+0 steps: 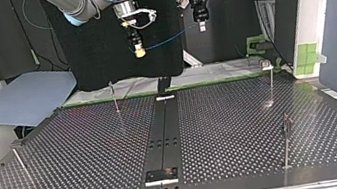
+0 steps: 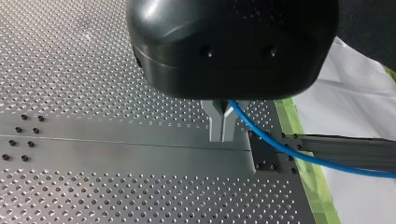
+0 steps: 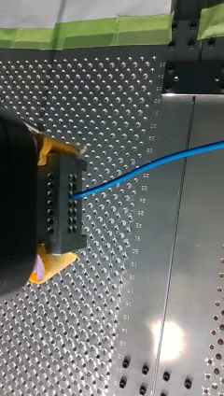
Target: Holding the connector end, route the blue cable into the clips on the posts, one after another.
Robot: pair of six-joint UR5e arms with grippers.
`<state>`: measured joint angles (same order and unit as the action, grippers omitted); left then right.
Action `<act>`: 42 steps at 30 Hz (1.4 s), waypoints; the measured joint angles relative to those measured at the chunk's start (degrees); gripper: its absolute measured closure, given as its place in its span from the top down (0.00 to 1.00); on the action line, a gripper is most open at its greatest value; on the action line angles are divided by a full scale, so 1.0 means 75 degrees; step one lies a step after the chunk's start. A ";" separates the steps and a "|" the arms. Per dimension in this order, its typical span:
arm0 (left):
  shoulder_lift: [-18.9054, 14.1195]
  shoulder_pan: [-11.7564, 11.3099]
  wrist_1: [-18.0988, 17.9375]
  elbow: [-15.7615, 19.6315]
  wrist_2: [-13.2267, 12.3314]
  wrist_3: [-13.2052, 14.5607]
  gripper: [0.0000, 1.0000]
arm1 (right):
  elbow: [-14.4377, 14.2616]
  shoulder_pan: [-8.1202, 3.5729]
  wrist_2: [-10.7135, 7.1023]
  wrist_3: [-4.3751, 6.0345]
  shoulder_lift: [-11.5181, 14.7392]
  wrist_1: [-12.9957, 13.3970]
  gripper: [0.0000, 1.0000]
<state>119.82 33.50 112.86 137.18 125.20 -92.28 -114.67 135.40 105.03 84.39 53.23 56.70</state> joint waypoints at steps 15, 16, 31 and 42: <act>-0.0489 -0.0147 0.0479 -0.0079 -0.0111 -0.0076 0.00 | 0.0082 0.0369 0.0456 0.0384 0.0422 -0.0543 0.00; -0.0564 -0.0164 0.0550 -0.0079 -0.0114 -0.0112 0.00 | 0.0107 0.0368 0.0443 0.0446 0.0486 -0.0605 0.00; -0.1514 -0.0452 0.1488 -0.0082 -0.0137 -0.0844 0.00 | 0.0560 0.0331 0.0038 0.0690 0.1488 -0.1610 0.00; -0.2173 -0.0764 0.1998 -0.0333 -0.0506 -0.0956 0.00 | 0.1109 0.0395 -0.0298 0.0596 0.2322 -0.2445 0.00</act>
<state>103.52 27.78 127.85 134.68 121.40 -99.45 -106.35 138.36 102.80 88.87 70.65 38.36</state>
